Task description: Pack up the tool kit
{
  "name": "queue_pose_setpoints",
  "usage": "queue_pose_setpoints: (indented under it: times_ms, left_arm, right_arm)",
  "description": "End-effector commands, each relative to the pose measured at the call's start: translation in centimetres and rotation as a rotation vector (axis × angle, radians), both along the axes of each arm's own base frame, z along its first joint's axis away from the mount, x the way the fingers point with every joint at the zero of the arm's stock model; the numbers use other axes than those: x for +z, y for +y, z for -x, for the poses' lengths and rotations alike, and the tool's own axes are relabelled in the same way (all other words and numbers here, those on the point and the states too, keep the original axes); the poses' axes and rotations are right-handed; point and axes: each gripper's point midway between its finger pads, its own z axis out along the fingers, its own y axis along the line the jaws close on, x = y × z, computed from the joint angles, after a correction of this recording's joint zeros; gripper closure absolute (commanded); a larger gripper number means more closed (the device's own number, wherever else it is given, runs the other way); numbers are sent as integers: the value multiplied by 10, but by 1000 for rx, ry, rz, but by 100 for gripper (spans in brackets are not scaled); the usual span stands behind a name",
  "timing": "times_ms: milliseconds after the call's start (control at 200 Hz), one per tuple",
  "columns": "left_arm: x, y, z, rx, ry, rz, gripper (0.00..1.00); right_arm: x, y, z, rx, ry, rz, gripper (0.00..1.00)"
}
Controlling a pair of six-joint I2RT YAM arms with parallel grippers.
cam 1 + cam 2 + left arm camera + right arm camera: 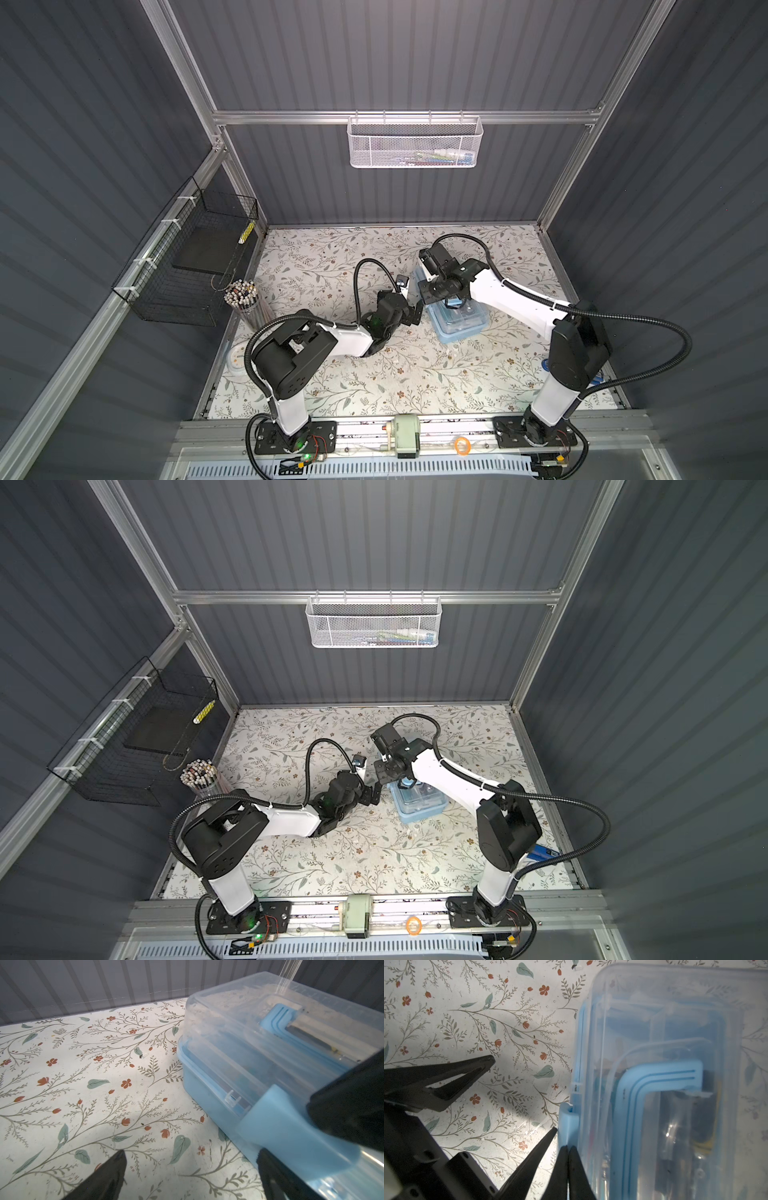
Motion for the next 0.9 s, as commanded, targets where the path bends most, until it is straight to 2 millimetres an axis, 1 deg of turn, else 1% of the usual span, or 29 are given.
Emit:
queue_pose_setpoints:
  times_ms: [0, 895]
  left_arm:
    - [11, -9, -6, -11, -13, 42, 1]
    - [5, -5, -4, -4, 3, 40, 1]
  right_arm:
    - [1, -2, -1, -8, 2, 34, 93]
    - [-10, 1, 1, -16, 31, 105, 93]
